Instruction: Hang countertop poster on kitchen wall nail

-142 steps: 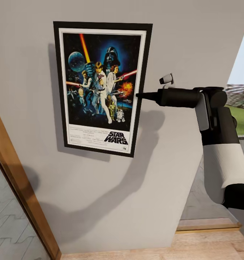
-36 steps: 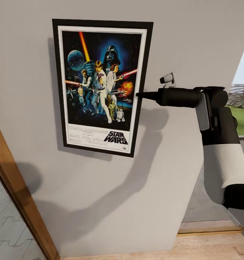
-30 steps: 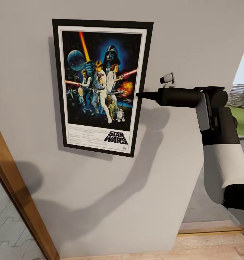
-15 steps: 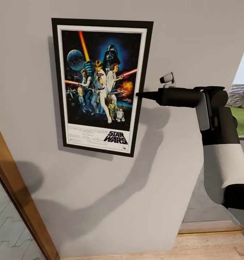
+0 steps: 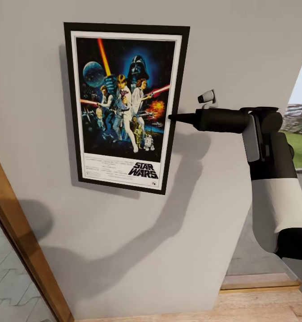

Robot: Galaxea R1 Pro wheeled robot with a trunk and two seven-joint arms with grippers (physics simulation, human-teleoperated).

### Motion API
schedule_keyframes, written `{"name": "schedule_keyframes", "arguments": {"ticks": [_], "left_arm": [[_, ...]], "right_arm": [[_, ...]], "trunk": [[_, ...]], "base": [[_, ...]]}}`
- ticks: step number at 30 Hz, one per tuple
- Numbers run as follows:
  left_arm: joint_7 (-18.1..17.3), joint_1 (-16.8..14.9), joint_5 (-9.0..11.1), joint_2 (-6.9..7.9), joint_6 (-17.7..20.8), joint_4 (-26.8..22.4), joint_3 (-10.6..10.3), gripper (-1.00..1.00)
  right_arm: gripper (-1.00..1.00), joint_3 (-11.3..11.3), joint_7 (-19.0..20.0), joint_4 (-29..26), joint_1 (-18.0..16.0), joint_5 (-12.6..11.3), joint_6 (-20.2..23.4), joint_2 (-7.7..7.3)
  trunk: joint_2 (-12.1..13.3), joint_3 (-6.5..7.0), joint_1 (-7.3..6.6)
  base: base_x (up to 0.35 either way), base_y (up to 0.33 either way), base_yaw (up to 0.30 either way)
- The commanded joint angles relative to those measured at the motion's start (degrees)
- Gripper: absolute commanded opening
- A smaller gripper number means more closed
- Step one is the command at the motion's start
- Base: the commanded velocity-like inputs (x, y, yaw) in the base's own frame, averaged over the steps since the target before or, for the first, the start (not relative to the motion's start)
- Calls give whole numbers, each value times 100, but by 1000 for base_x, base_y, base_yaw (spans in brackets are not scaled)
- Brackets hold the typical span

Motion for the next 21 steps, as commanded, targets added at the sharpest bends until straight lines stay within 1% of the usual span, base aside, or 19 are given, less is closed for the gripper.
{"name": "schedule_keyframes", "arguments": {"ticks": [1,5,8,21], "left_arm": [[-29,-4,-18,1,-12,10,45,100],[-32,-4,-18,1,-12,10,45,100],[-31,-4,-18,1,-12,10,45,100],[-32,-4,-18,1,-12,10,45,100]], "right_arm": [[-100,8,1,2,-3,-19,31,-6],[-100,8,1,5,-3,-13,32,-5],[-100,8,1,9,-3,-9,32,-8],[-100,8,1,11,-3,-1,36,-9]], "trunk": [[-5,-4,3],[-5,-4,3],[-5,-4,3],[-5,-4,3]], "base": [[143,0,0],[209,0,0],[100,0,0],[14,0,0]]}}
